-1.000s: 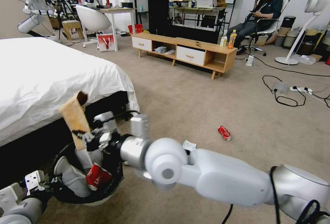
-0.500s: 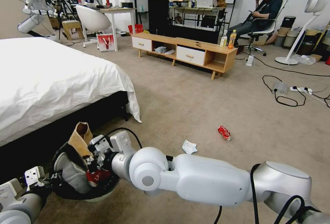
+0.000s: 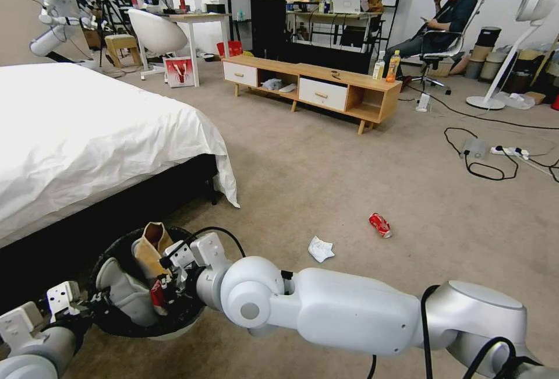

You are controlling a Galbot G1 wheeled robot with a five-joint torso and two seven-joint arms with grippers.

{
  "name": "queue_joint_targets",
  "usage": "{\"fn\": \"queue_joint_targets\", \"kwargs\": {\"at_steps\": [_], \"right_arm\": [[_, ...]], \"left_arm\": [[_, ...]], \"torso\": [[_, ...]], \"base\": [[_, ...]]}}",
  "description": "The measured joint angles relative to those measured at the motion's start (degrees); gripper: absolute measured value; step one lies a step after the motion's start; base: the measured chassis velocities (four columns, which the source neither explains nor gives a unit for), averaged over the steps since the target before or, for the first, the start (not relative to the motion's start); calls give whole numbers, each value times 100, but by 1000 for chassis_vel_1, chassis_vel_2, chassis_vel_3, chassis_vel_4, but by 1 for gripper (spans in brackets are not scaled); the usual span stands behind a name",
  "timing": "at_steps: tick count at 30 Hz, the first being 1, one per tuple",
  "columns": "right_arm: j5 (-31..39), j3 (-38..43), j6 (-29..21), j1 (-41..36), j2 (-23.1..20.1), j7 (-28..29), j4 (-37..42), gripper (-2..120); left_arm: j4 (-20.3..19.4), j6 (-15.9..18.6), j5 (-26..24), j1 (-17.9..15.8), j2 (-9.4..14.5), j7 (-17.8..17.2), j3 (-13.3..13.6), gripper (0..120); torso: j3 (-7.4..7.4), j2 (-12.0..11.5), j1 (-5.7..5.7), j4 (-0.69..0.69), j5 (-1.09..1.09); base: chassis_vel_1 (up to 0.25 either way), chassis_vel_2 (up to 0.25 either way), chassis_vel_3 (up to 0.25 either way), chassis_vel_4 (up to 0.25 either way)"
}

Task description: Pick up the trash bin and place the garbage on the floor into it.

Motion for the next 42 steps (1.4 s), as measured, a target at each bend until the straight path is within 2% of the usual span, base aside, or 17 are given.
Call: {"fn": "queue_joint_targets", "kwargs": {"at_steps": [13, 29, 30, 31, 33, 35, 36, 38, 42], "right_arm": [[-199, -62, -99, -224, 106, -109, -617, 0], [-295, -72, -139, -358, 62, -92, -787, 0], [-300, -57, -140, -360, 50, -85, -751, 5], [-300, -57, -140, -360, 50, -85, -751, 5], [-307, -12, -141, -351, 35, -48, -674, 19], [-308, -3, -142, -344, 31, -41, -659, 20], [-309, 23, -143, -321, 20, -19, -605, 29], [-309, 43, -144, -308, 13, -9, -571, 32], [-301, 104, -160, -246, 5, 37, -470, 50]], "left_arm": [[4, 1, 64, 0, -61, 33, 76, 3], [84, 1, 223, -34, -169, 105, 184, 3], [90, 1, 232, -33, -175, 110, 186, 3], [90, 1, 232, -33, -175, 110, 186, 3], [115, 1, 249, -35, -177, 110, 188, 3], [119, 0, 253, -35, -177, 110, 188, 3], [125, 1, 255, -36, -177, 110, 189, 3], [127, 1, 259, -36, -177, 110, 189, 3], [134, 1, 267, -31, -177, 110, 189, 3]], "torso": [[0, 0, 0, 0, 0], [0, 0, 0, 0, 0], [0, 0, 0, 0, 0], [0, 0, 0, 0, 0], [0, 0, 0, 0, 0], [0, 0, 0, 0, 0], [0, 0, 0, 0, 0], [0, 0, 0, 0, 0], [0, 0, 0, 0, 0]], "base": [[0, 0, 0, 0], [0, 0, 0, 0], [0, 0, 0, 0], [0, 0, 0, 0], [0, 0, 0, 0], [0, 0, 0, 0], [0, 0, 0, 0], [0, 0, 0, 0], [0, 0, 0, 0]]}}
